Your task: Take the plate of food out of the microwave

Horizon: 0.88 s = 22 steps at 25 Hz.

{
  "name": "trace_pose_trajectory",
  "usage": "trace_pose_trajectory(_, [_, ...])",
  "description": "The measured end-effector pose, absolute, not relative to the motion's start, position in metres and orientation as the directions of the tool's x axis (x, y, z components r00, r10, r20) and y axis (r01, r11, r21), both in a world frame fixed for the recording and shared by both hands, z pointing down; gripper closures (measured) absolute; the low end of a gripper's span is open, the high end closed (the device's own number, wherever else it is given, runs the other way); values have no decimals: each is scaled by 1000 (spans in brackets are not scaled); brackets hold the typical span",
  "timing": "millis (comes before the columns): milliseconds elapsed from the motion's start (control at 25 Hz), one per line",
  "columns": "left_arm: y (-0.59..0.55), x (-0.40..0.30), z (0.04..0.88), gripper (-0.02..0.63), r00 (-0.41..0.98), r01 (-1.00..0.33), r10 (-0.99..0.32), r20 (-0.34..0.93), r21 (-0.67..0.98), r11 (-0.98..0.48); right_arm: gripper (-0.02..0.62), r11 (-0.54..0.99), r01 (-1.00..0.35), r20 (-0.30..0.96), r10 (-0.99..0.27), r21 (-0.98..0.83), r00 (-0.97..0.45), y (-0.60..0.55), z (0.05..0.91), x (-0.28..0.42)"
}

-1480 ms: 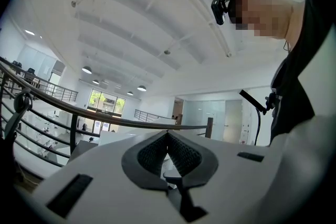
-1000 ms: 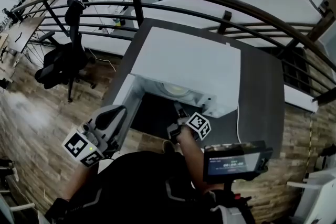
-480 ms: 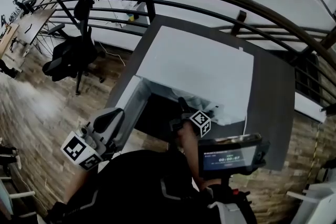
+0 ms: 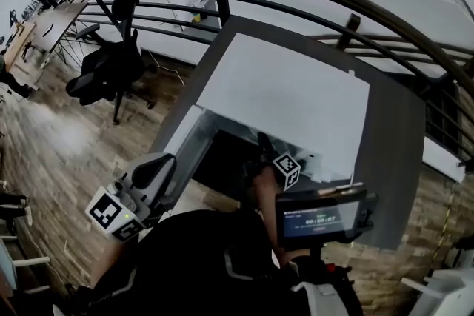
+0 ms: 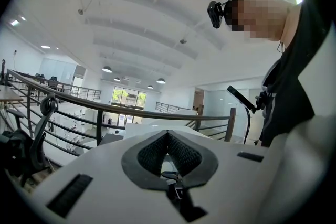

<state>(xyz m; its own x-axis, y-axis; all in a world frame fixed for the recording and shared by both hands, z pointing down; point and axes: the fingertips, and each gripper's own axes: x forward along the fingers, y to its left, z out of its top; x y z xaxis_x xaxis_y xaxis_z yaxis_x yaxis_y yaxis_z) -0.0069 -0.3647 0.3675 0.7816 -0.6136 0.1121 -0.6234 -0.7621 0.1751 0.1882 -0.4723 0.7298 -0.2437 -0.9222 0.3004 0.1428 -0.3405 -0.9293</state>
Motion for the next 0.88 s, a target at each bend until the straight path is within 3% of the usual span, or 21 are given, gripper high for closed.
trace_pose_trajectory(600, [-360, -14, 368, 604, 750, -661, -649, 126, 182, -728, 307, -394, 195, 355, -911, -898, -208, -475, 734, 191])
trace_pose_trajectory(880, [-361, -12, 375, 604, 766, -643, -630, 128, 183, -744, 349, -377, 168, 340, -916, -911, -214, -466, 734, 185])
